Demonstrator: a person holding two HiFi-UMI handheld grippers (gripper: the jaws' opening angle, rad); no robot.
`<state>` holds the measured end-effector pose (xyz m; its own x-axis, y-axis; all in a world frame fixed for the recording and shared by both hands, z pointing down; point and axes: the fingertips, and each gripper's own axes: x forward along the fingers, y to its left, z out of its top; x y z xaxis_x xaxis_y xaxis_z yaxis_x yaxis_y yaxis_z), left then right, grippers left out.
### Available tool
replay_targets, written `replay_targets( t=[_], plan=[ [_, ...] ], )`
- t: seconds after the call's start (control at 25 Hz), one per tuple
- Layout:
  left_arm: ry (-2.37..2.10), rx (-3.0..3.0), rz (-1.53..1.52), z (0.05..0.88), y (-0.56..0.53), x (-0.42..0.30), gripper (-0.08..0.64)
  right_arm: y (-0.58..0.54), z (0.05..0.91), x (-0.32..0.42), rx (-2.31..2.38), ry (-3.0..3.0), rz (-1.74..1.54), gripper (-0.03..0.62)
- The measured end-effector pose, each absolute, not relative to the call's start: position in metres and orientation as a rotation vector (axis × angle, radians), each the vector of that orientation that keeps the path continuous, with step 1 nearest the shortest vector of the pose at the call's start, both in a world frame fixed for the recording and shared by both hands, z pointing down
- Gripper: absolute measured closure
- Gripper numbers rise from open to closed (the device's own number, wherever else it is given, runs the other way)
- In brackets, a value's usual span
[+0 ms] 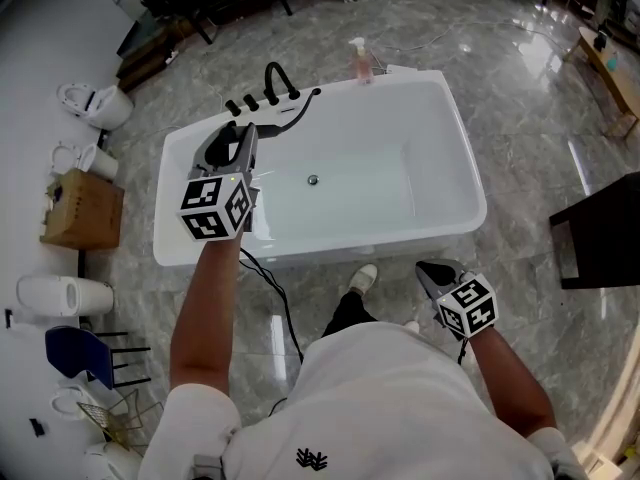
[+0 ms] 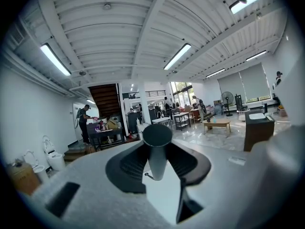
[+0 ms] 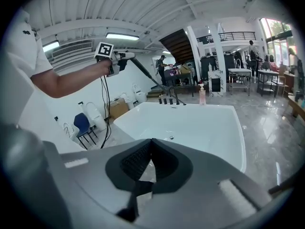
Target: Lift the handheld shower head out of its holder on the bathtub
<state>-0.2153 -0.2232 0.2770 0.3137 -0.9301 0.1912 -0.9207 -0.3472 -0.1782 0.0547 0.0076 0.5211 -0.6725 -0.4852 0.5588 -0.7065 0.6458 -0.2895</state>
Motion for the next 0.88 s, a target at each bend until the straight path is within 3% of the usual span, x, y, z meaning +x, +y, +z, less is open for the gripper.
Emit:
replay_targets(
  t=[0.88],
  plan=[
    [1.721, -2.464, -0.323, 0.217, -0.125, -0.212, 0.42, 0.01, 0.516, 0.043, 0.831, -2.456, 0.636, 0.578]
  ],
)
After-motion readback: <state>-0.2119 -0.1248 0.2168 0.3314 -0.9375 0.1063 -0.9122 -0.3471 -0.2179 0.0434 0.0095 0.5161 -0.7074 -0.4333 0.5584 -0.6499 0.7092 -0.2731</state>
